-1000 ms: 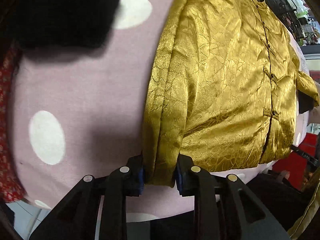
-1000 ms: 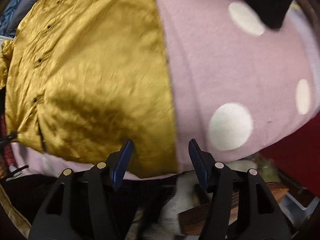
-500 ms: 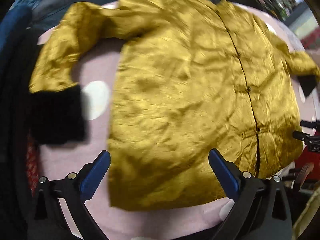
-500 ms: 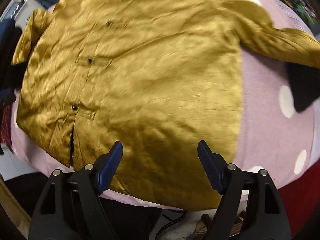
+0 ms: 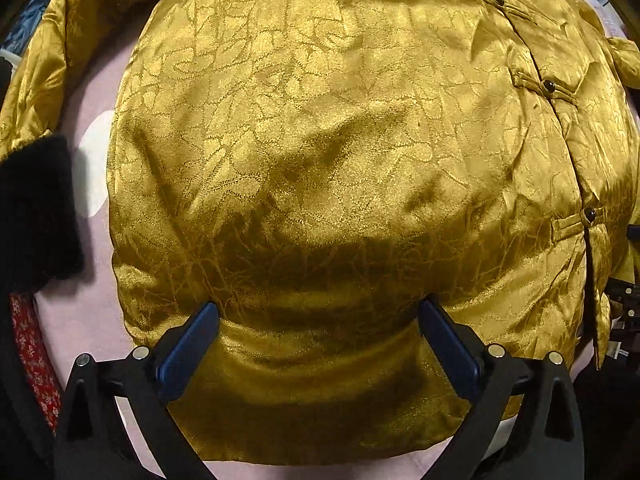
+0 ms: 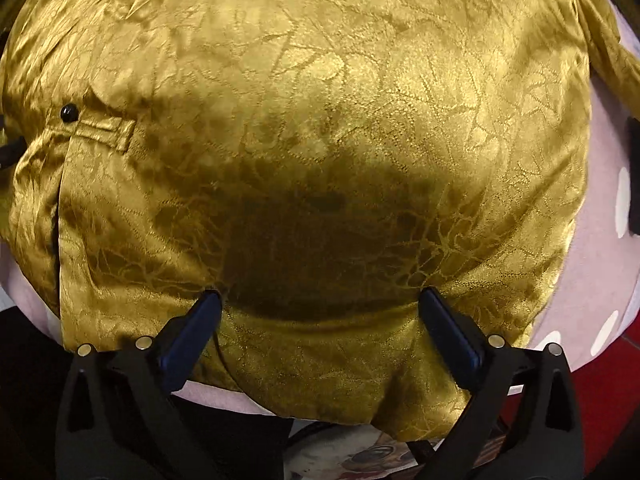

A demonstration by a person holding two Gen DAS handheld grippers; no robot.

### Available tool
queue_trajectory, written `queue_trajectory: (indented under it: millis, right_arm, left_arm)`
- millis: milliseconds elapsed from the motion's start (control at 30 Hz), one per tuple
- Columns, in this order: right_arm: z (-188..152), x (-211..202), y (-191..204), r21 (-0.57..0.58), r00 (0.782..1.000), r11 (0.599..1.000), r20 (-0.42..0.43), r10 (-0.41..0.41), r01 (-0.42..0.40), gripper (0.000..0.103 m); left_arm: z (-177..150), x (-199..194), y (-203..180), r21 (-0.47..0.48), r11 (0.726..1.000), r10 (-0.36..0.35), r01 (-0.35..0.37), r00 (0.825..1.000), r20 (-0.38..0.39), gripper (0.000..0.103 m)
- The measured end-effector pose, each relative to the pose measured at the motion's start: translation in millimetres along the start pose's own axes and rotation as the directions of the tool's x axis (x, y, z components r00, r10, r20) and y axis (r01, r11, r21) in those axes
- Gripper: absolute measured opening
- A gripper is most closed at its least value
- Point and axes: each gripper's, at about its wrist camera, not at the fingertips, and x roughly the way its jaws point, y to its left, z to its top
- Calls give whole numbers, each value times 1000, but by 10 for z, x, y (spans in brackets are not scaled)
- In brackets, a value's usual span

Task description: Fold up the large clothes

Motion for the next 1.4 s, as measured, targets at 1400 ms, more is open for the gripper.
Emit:
queue_trajectory:
  millis: [1400]
  right_arm:
    - [-893,248,-3432,-80,60,-671,981,-184,-737,98]
  left_arm:
    - [286,-1053,-538,47,990,129,-133,988,82,97]
